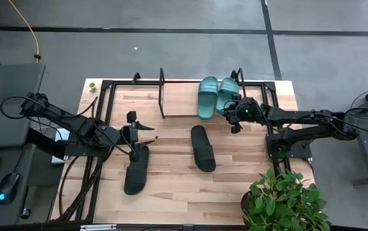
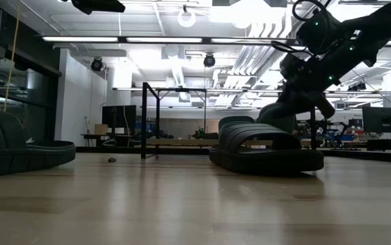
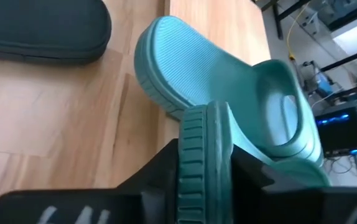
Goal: Pick and place slides into the shelf
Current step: Put the green slide on the shelf, then adjust the left green slide on the shelf
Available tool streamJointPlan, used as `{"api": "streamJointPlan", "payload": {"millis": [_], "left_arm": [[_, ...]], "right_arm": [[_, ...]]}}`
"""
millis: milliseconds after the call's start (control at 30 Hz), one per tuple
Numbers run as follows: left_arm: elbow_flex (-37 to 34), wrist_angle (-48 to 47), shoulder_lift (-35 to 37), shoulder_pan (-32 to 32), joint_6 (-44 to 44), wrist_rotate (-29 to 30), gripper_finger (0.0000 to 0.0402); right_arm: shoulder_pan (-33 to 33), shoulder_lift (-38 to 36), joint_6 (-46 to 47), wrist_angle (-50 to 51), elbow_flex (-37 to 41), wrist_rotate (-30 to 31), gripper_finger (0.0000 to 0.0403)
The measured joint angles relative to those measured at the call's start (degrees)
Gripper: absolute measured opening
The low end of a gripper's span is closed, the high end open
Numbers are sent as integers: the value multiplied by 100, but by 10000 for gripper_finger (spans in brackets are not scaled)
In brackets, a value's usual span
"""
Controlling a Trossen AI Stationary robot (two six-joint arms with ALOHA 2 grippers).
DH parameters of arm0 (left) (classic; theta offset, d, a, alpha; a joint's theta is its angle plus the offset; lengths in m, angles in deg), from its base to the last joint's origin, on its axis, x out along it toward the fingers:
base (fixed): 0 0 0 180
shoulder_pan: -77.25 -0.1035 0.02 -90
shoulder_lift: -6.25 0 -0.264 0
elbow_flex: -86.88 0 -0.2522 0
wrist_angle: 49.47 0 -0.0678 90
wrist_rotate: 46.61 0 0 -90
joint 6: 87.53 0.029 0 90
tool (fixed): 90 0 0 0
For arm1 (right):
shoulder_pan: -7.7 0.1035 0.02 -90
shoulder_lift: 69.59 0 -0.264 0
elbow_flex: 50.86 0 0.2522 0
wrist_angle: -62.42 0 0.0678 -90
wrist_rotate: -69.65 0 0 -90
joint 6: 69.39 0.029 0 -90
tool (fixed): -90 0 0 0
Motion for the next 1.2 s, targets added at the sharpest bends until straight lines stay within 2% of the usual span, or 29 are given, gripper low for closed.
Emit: {"api": "streamJointPlan", "payload": {"millis": [267, 633, 833, 1000, 1200], "left_arm": [[0, 2, 0, -2, -2, 0, 198], [0, 1, 0, -2, -1, 0, 197], [0, 1, 0, -1, -2, -1, 197], [0, 1, 0, -1, -2, -1, 198], [0, 2, 0, 0, -1, 0, 198]], "right_arm": [[4, 0, 173, 80, 0, -48, 132], [2, 0, 488, 274, 0, -570, 202], [2, 0, 735, 304, -11, -583, 244], [48, 0, 1008, 242, -205, -590, 255], [488, 0, 1109, 24, -579, -622, 255]]}}
